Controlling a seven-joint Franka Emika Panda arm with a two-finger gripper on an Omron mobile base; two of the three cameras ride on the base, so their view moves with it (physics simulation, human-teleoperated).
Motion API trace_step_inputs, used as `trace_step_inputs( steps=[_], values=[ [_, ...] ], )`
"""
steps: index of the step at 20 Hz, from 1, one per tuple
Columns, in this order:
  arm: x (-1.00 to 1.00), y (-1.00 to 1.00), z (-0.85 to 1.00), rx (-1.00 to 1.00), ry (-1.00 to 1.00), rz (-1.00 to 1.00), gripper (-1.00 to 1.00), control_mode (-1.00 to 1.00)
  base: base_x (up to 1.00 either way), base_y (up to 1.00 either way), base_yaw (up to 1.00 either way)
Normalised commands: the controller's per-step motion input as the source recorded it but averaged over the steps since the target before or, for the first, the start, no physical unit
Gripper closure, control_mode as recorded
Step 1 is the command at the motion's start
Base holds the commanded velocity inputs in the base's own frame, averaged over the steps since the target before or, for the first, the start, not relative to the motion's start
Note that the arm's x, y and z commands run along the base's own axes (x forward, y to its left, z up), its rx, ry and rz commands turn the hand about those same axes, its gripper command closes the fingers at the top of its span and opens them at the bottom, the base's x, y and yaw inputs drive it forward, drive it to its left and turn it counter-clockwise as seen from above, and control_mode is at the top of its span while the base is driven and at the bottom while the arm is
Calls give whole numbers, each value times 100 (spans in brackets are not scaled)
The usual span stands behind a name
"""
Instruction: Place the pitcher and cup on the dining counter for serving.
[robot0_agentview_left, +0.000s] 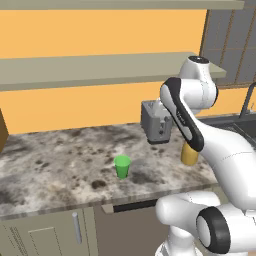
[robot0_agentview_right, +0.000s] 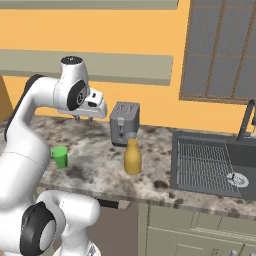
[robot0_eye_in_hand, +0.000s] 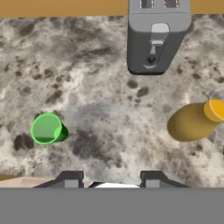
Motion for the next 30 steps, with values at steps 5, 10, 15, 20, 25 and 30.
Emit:
trace_step_inputs(
  steps=[5,10,15,20,25,30],
  values=[
    [0,13,-4,0,0,0,-100,-100,0,0,0],
    [-2,51,-66,0,9,0,-100,-100,0,0,0],
    [0,32,-100,9,31,0,-100,-100,0,0,0],
    [0,45,-92,11,22,0,-100,-100,0,0,0],
    [12,37,-15,1,2,0,-100,-100,0,0,0],
    [6,1,-7,0,0,0,-100,-100,0,0,0]
  ],
)
